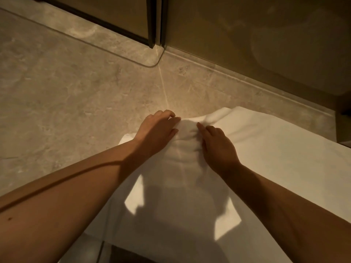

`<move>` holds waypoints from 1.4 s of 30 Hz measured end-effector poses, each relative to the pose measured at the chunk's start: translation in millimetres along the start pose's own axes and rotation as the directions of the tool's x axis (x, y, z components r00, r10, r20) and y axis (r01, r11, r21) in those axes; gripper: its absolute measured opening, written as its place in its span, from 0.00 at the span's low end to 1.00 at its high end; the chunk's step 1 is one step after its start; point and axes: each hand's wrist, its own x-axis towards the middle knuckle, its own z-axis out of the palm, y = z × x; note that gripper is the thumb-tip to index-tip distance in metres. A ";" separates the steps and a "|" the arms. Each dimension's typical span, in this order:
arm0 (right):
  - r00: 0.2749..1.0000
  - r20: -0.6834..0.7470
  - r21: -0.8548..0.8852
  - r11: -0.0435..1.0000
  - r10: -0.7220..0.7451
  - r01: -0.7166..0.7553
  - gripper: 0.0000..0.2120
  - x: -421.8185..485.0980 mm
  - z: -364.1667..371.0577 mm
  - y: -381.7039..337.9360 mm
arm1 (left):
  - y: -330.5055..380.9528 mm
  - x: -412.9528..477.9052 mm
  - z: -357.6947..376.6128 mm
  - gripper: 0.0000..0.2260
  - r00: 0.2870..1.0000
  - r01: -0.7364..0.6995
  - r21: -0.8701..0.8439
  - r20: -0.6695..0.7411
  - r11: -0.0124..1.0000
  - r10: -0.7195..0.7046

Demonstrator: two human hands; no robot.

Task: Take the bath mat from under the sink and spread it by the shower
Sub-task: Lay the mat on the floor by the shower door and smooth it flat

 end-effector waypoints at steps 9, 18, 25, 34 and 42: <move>1.000 -0.025 -0.012 1.000 0.010 -0.010 0.26 -18.7 2.9 -3.2 | 11.9 7.8 2.4 0.08 0.995 0.093 -0.103 0.047 0.990 -0.089; 0.999 0.021 0.013 0.999 0.038 -0.038 0.29 -18.4 3.1 2.7 | 6.2 6.2 -29.0 0.06 0.985 -0.030 0.061 -0.171 0.998 0.040; 0.982 0.166 -0.016 0.996 0.090 -0.089 0.29 -18.3 11.3 4.4 | 8.7 5.4 -9.8 0.11 0.993 -0.087 0.118 0.089 0.989 0.077; 0.980 0.178 -0.002 0.996 0.091 -0.092 0.30 -17.9 13.7 6.1 | 6.1 7.1 -4.8 0.12 0.997 0.049 0.153 0.051 0.987 -0.057; 0.982 0.167 -0.001 0.996 0.093 -0.094 0.30 -17.1 15.6 4.9 | 14.0 7.8 -6.2 0.07 0.997 0.064 0.102 0.028 0.993 -0.067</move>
